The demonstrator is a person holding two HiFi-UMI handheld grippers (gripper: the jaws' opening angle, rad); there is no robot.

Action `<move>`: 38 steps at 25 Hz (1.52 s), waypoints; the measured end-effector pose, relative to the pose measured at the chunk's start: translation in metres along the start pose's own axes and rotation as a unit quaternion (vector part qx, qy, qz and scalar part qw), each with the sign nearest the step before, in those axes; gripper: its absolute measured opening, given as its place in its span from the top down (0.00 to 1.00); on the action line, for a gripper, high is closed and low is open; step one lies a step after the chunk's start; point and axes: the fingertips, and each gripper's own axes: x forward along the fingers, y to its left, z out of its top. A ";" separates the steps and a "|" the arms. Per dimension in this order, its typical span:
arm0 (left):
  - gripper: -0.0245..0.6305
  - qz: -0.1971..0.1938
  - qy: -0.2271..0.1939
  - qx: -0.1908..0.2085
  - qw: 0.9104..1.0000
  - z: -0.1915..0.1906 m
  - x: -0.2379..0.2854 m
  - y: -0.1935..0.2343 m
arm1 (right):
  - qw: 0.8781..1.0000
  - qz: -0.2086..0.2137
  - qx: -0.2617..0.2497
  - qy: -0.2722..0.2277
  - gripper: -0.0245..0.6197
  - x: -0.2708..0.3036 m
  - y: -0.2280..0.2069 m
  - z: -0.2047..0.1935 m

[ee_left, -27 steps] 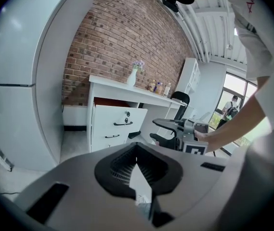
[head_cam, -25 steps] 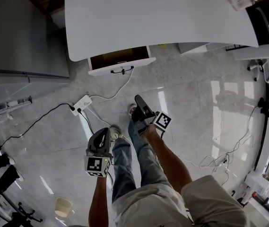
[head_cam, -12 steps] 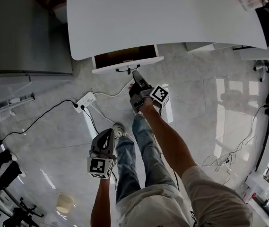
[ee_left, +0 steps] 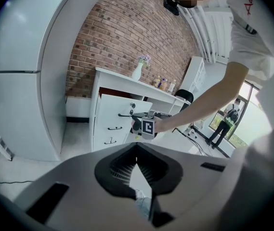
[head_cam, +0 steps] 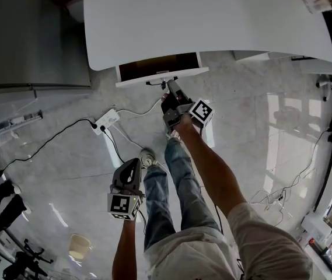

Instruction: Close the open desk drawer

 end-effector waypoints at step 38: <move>0.94 0.000 -0.012 -0.023 1.000 0.012 0.009 -0.009 | 0.999 -0.042 -0.004 -0.004 0.91 0.087 0.016 0.033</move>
